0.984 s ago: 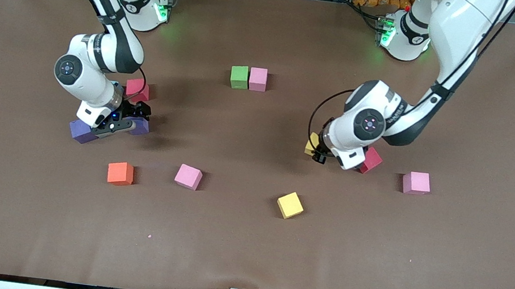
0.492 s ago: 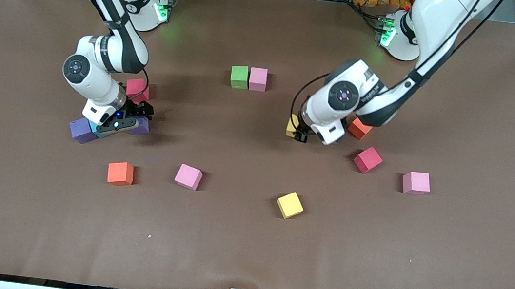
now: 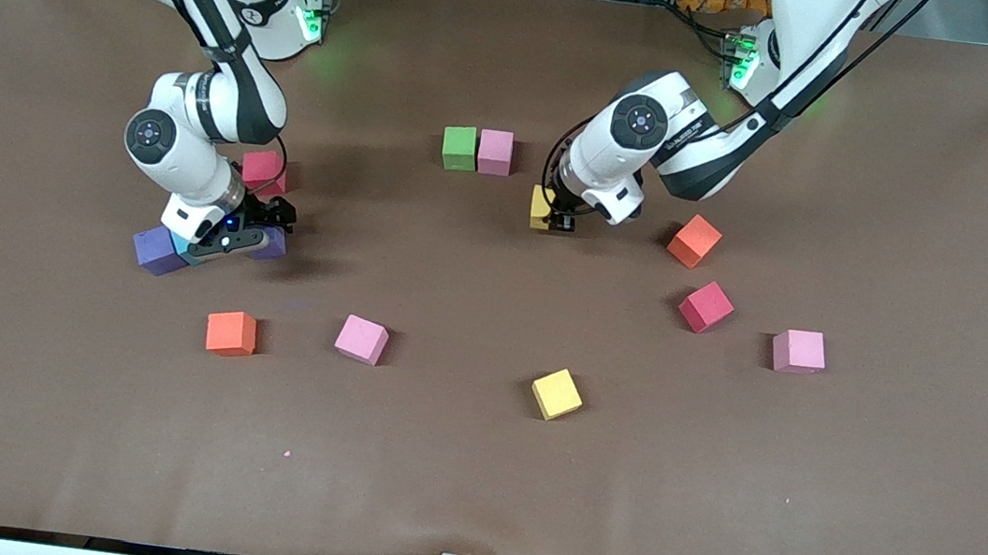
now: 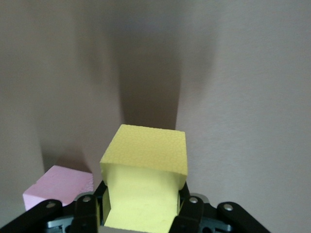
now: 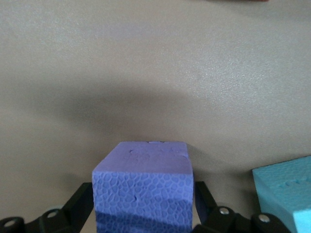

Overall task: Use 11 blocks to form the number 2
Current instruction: 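Place the yellow cube beside the pink cube with the left gripper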

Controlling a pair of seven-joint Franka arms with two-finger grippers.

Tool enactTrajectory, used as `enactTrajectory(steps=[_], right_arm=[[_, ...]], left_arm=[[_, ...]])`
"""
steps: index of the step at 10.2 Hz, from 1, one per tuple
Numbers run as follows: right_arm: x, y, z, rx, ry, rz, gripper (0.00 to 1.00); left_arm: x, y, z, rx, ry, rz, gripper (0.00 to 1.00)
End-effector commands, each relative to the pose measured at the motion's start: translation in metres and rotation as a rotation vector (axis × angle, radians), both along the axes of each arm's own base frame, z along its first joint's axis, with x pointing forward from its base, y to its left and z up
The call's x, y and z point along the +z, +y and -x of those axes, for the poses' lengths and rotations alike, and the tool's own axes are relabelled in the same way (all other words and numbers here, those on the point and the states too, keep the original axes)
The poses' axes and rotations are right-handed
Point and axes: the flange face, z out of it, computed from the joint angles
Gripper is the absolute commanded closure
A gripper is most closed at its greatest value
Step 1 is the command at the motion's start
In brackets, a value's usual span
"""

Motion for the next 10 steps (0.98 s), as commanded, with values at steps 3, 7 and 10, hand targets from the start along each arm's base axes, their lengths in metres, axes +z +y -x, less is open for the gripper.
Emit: enactTrajectory(steps=[3,7,10], right_arm=[[-0.002,0.004,-0.003,-0.005,-0.003,0.0,0.56],[0.029,0.009,-0.014,0.017,-0.003,-0.003,0.64],[0.038,0.01,-0.022,0.072,0.034,0.016,0.64]], left_arm=[[-0.008,-0.045,0.103,0.0,-0.002,0.032,1.0],[-0.018,-0.031,0.11,0.005,-0.003,0.021,1.0],[-0.028,-0.026,0.125,0.017,0.02,-0.008,1.0]])
